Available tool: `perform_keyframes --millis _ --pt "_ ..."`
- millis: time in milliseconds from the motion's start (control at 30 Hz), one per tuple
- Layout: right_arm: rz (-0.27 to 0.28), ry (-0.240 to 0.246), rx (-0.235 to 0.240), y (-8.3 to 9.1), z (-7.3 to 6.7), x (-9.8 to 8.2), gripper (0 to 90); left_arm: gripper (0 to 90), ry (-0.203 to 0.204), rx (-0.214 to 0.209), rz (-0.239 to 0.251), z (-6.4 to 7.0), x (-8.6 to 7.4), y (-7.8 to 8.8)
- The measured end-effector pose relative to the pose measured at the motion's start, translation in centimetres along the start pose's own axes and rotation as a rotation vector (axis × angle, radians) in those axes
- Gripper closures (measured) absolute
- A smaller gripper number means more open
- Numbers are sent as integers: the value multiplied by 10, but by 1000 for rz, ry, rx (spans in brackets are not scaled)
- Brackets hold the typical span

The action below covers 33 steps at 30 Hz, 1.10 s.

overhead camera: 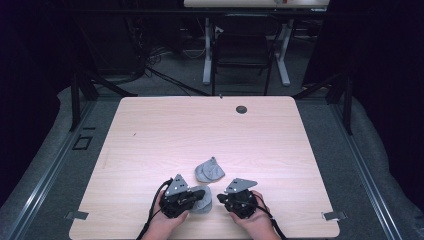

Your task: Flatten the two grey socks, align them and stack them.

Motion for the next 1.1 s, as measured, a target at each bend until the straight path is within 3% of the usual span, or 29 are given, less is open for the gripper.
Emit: perform_keyframes --millis 267,667,1100 --pt "-28 38 32 -16 -15 -3 896 893 -9 -20 19 4 4 -1" --pt "-47 40 28 -22 -12 -6 897 893 -4 -19 31 3 4 1" --pt "-54 19 -5 -16 -3 -11 898 890 10 21 -43 -12 -12 8"
Point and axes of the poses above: each handheld gripper's, and its own axes: y roughly backward along the jaws, x roughly out of its top, z roughly to its right, the point moved 8 cm from there along -y, roughly forward along the jaws, and after that the axes turned 2 degrees about -y, right-handed, at the moved point
